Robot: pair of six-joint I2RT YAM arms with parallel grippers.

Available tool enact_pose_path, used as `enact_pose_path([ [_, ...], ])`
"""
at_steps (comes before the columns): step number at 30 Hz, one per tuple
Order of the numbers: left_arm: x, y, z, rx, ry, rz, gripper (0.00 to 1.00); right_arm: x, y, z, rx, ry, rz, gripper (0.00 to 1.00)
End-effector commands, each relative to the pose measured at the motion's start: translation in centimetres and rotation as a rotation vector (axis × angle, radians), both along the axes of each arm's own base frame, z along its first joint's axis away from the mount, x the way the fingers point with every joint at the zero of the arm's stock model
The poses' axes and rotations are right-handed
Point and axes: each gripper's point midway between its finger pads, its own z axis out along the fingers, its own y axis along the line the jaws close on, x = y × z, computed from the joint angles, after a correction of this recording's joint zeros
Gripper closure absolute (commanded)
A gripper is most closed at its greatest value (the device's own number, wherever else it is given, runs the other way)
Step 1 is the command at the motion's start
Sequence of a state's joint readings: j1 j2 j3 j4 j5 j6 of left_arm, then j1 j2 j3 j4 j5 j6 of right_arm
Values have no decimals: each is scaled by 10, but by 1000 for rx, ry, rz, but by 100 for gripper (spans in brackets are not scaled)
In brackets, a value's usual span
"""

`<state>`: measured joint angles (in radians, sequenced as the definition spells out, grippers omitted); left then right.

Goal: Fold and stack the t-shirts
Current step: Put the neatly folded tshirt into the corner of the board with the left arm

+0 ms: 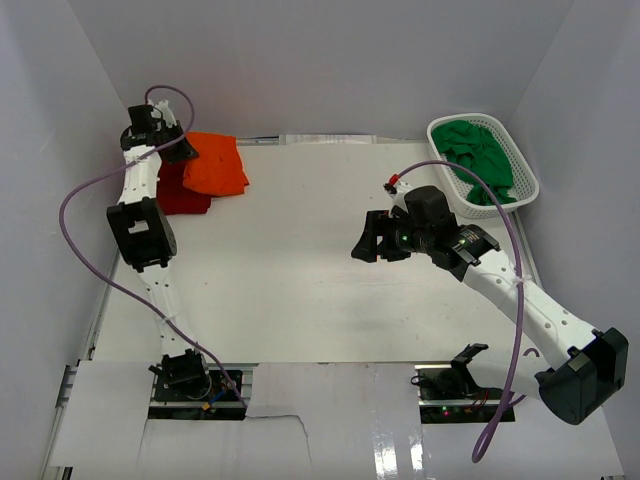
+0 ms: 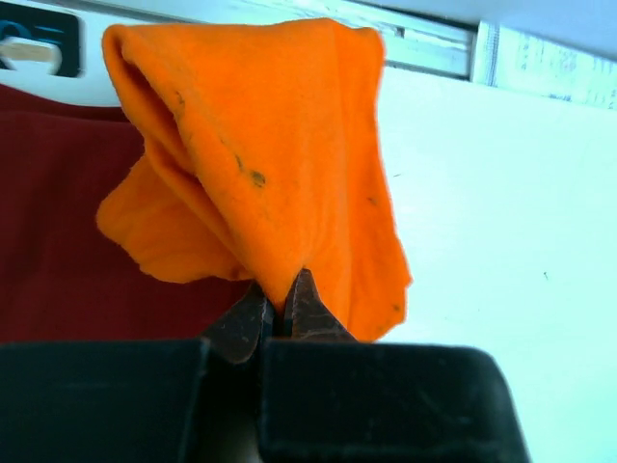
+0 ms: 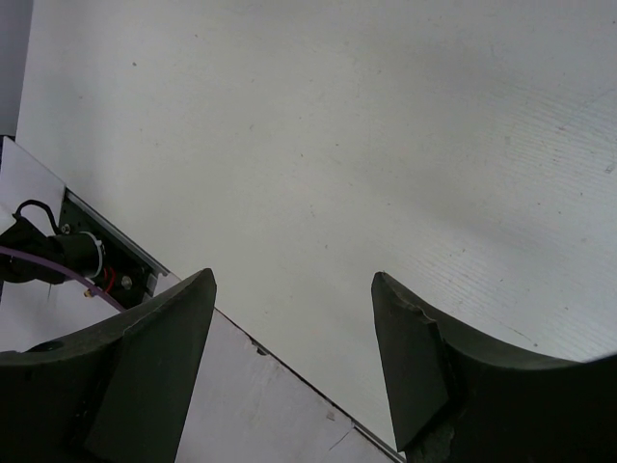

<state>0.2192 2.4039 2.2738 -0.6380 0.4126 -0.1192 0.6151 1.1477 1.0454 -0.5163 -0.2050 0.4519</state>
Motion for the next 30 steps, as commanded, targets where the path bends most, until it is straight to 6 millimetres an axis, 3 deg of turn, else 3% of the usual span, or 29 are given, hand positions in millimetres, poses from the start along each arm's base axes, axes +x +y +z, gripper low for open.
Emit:
enact_pose_path([
  [1,-7,11,104,7,-200,-18,100,4,7,15,34,-44,32,28],
  [6,-12,15,117,-23,-224,-27,100,3,7,8,32,-30,40,28],
  [10,-18,30,121,14,-215,14,100,2,8,8,37,-27,45,28],
  [14,-23,45,143,61,-250,38,100,2,11,9,39,-23,57,28],
  [18,-27,60,121,93,-197,85,100,1,14,7,52,-9,70,29],
  [19,-29,69,101,103,-145,123,100,0,14,7,52,-8,73,29],
  [26,-46,122,32,231,52,328,100,-1,12,4,41,-4,71,29],
  [30,-51,148,13,318,125,438,100,-2,12,2,43,4,72,29],
])
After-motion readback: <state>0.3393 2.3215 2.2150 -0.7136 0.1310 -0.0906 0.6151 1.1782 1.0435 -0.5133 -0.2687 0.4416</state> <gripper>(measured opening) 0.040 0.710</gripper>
